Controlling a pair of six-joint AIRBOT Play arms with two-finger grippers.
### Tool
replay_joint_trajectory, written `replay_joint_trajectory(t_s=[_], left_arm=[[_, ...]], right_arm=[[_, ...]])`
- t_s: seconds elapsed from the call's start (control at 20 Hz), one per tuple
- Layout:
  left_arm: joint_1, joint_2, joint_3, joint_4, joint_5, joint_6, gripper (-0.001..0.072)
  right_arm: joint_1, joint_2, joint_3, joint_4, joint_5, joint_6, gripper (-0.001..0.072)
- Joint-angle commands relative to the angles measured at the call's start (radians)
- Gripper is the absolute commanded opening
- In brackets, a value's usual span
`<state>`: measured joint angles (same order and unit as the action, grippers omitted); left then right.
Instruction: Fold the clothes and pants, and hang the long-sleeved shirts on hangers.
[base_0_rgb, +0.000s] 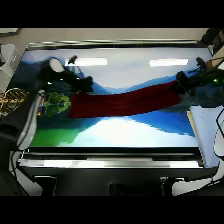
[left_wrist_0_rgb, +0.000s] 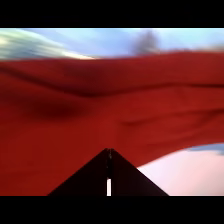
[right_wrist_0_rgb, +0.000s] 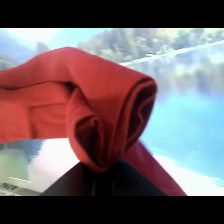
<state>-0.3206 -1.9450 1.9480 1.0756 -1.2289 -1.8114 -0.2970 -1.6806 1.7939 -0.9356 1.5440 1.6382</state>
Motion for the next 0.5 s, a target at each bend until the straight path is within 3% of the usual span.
replay_joint_trajectory(t_s=[0.0,0.2,0.45], left_arm=[[-0.185,-0.112,0.001,-0.155,0.240,-0.075,0.0015],[-0.332,-0.188,0.008,-0.259,0.441,-0.189,0.0015],[-0.418,-0.275,0.058,-0.322,0.506,-0.313,0.0015]], right_arm=[[0.000,0.037,0.108,-0.001,0.076,0.105,0.0032],[0.000,0.058,0.163,0.006,0.139,0.151,0.0032],[0.000,0.103,0.166,0.007,0.172,0.171,0.0032]])
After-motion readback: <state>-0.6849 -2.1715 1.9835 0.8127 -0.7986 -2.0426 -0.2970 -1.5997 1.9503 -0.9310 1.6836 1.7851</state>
